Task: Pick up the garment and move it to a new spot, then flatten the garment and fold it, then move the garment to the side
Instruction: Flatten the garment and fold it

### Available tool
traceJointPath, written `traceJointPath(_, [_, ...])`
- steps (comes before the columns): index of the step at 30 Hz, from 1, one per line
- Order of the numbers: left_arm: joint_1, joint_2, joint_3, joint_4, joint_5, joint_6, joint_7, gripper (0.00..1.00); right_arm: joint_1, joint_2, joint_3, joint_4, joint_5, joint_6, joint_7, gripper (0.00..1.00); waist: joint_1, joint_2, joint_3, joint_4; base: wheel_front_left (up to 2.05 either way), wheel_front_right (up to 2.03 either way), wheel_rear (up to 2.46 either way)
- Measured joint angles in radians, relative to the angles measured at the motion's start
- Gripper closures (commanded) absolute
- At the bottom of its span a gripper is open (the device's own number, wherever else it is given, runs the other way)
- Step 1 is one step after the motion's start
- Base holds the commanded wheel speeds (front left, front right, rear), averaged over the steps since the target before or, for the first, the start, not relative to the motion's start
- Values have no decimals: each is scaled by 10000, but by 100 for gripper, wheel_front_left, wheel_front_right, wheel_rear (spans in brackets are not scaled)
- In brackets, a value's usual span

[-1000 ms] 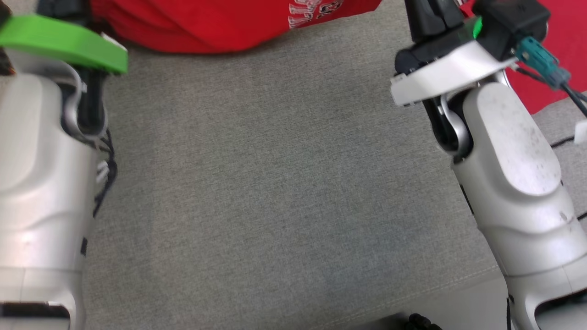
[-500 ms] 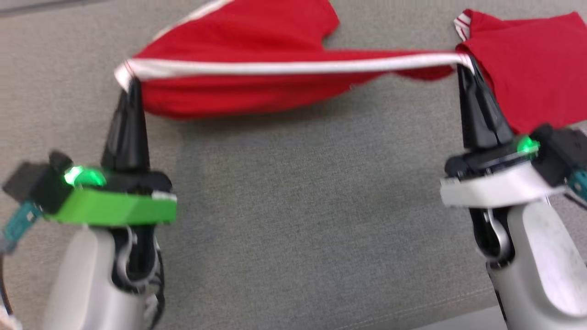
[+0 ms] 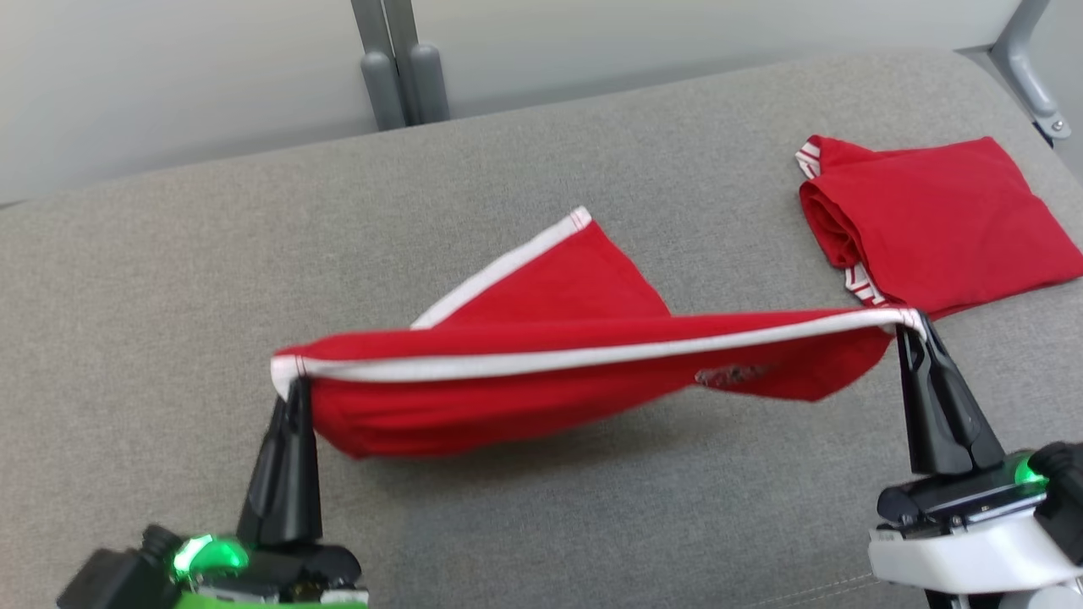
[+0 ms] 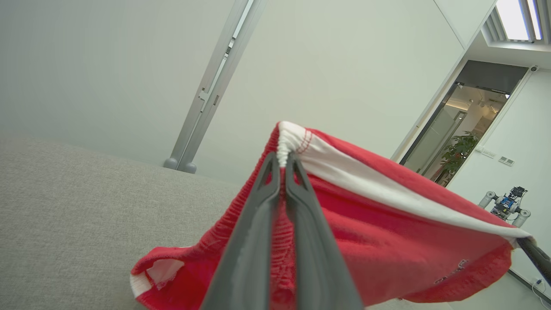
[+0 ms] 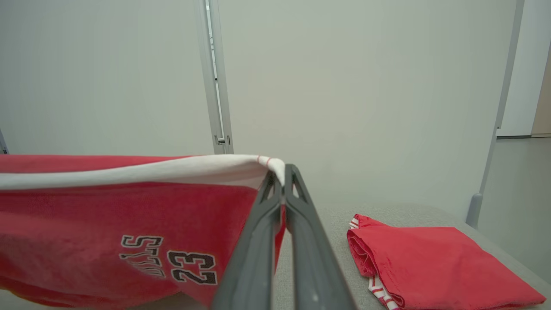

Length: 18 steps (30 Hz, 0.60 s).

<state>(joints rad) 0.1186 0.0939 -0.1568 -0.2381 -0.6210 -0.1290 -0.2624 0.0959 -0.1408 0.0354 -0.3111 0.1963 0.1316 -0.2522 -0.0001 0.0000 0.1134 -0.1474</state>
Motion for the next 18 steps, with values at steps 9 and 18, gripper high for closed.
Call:
traceJointPath(9, [795, -301, -288, 623, -244, 0, -2, 100, 213, -199, 207, 633, 209, 0, 525, 100, 0, 0, -114, 230, 0, 0, 0])
traceJointPath(18, [-878, -447, -734, 3289, -1367, 341, 2, 100, -2690, -1122, 886, 4040, 869, 2, 587, 100, 0, 0, 628, 915, 0, 0, 0])
